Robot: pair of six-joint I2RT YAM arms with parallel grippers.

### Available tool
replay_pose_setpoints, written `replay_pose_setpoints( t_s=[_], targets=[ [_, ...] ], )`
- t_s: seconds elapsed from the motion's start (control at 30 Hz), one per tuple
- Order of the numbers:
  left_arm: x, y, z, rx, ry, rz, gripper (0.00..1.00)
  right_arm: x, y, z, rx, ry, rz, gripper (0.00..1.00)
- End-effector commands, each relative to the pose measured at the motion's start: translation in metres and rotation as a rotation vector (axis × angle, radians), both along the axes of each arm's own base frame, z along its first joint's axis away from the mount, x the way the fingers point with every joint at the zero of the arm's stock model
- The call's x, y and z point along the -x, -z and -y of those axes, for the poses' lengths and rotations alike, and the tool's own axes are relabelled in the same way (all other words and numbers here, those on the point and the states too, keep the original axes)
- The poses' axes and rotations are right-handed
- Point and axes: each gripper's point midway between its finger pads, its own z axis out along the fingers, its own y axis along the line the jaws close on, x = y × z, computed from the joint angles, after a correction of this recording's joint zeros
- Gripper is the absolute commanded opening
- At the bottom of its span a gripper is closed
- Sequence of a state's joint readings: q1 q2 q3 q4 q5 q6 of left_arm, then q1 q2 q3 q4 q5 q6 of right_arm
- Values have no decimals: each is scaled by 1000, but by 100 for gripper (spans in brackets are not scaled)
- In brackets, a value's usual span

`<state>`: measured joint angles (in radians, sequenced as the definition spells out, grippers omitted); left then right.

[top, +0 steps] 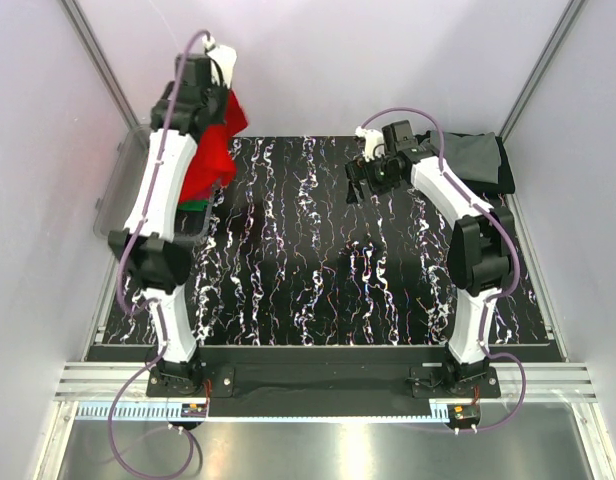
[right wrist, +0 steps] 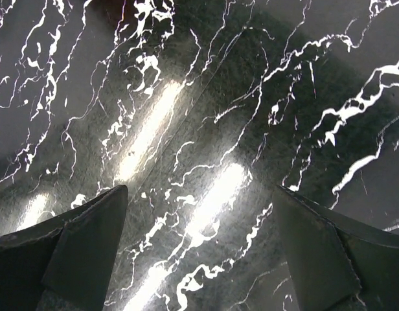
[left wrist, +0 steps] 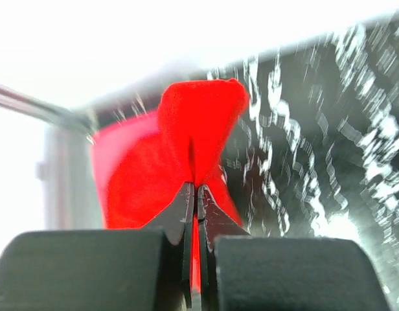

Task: Fold and stack the t-shirts
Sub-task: Move the tshirt to the center of the board

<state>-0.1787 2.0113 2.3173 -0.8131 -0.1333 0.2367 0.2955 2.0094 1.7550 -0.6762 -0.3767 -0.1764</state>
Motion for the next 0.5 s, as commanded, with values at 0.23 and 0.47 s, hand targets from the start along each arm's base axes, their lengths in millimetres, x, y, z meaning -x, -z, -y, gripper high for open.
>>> replay_pose_setpoints(
  t_s=[0.23, 0.47],
  targets=[
    [98, -159, 130, 90, 344, 360, 0, -7, -79, 29, 49, 124, 208, 100],
    [120, -109, 171, 112, 443, 213, 0, 50, -170, 29, -13, -93, 468, 100]
  ],
)
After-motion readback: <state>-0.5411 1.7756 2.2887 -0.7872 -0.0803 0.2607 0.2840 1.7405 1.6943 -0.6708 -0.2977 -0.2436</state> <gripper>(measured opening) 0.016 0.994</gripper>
